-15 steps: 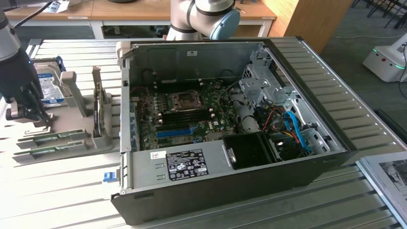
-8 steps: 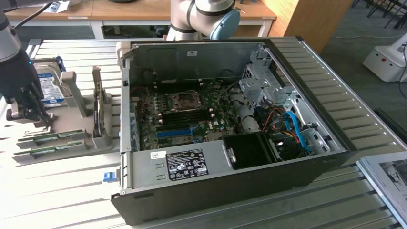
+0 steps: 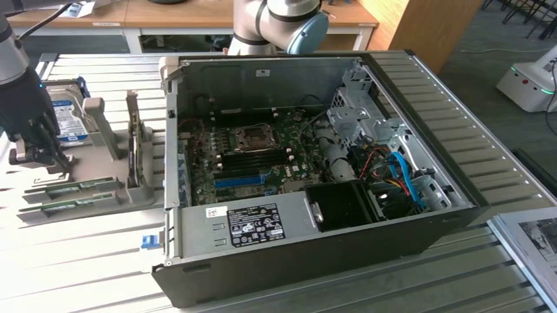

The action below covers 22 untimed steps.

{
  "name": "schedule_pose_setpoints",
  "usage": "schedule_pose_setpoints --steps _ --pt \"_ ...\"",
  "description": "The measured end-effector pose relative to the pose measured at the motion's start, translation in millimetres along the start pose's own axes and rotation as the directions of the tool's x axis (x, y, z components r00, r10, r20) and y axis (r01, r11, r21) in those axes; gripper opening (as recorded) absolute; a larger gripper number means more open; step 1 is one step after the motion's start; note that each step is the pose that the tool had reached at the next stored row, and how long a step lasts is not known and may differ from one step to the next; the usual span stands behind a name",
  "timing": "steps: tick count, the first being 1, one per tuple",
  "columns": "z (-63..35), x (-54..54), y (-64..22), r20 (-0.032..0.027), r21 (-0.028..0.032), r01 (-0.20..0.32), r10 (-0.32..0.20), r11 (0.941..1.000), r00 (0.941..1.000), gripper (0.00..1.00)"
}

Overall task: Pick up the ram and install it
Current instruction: 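Pick up the ram and move it above insertion slot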

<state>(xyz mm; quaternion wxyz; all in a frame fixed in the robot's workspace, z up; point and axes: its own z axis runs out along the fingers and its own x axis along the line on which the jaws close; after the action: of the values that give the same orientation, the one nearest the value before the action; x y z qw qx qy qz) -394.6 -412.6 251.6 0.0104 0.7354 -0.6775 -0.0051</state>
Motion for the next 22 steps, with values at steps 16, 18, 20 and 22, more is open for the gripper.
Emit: schedule_pose_setpoints --steps 16,18,20,22 --pt "0.0 7.9 0.6 -0.0001 -0.0001 0.0 0.0 1.0 1.0 0.24" --pt "0.1 8.9 0.7 -0.0005 0.0 0.0 0.0 1.0 1.0 0.24" --pt "0.1 10.0 0.8 -0.0009 0.0 0.0 0.0 1.0 1.0 0.24" --pt "0.1 11.0 0.9 -0.0015 -0.0001 0.0 0.0 1.0 1.0 0.24"
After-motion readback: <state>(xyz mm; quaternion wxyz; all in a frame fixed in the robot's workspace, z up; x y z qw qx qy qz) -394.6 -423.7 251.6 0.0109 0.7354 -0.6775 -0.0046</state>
